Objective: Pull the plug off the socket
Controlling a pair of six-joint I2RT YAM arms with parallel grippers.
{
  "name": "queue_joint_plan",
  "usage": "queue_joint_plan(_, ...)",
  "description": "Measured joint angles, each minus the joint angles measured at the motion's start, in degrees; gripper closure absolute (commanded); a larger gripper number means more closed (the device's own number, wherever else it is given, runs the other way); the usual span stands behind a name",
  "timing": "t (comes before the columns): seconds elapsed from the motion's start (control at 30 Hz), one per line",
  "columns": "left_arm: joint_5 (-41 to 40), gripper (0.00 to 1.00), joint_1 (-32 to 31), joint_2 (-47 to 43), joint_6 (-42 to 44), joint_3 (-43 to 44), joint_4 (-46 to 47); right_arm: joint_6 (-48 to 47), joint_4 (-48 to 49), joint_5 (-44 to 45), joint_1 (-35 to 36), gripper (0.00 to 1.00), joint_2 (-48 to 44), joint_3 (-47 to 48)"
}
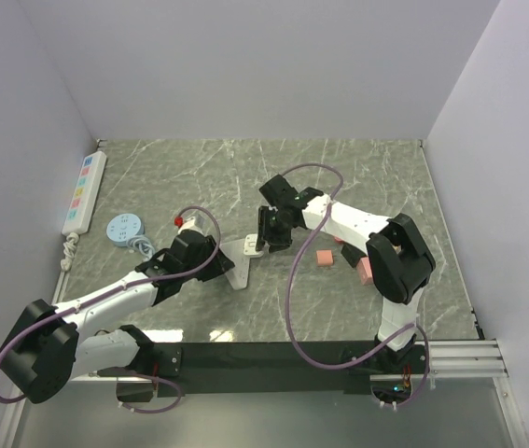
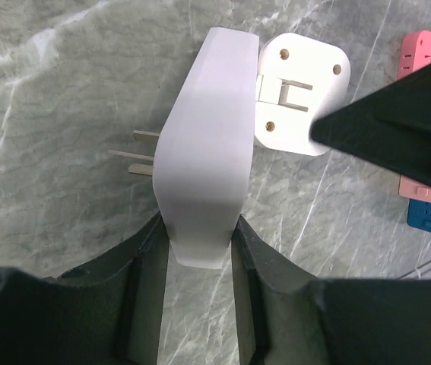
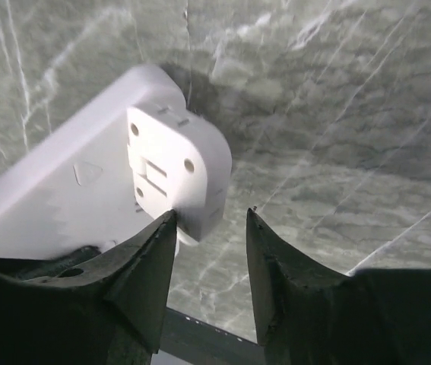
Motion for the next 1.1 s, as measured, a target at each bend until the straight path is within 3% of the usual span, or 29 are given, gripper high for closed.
queue_joint_plan(0.3, -1.1, 1.00, 0.3, 0.0, -0.7, 0.0, 0.0, 0.1, 5.8, -6.6, -0.1, 0.36, -0.2, -4.9)
queue_joint_plan(0.4, -1.2, 1.00, 0.3, 0.0, -0.8, 0.0, 0.0, 1.3, 10.2, -8.8, -0.4, 0.35, -1.3, -8.0)
queue_joint_plan(0.7, -1.4, 1.00, 0.3, 0.0, -0.8, 0.0, 0.0, 7.8, 26.6, -15.5, -4.4, 0.41, -5.1, -17.2)
queue_joint_plan(1.1, -1.6, 0.99, 0.6, 0.2, -0.7, 0.0, 0.2, 12.1, 37.6, -21.4, -5.2, 0.57, 0.2, -17.2)
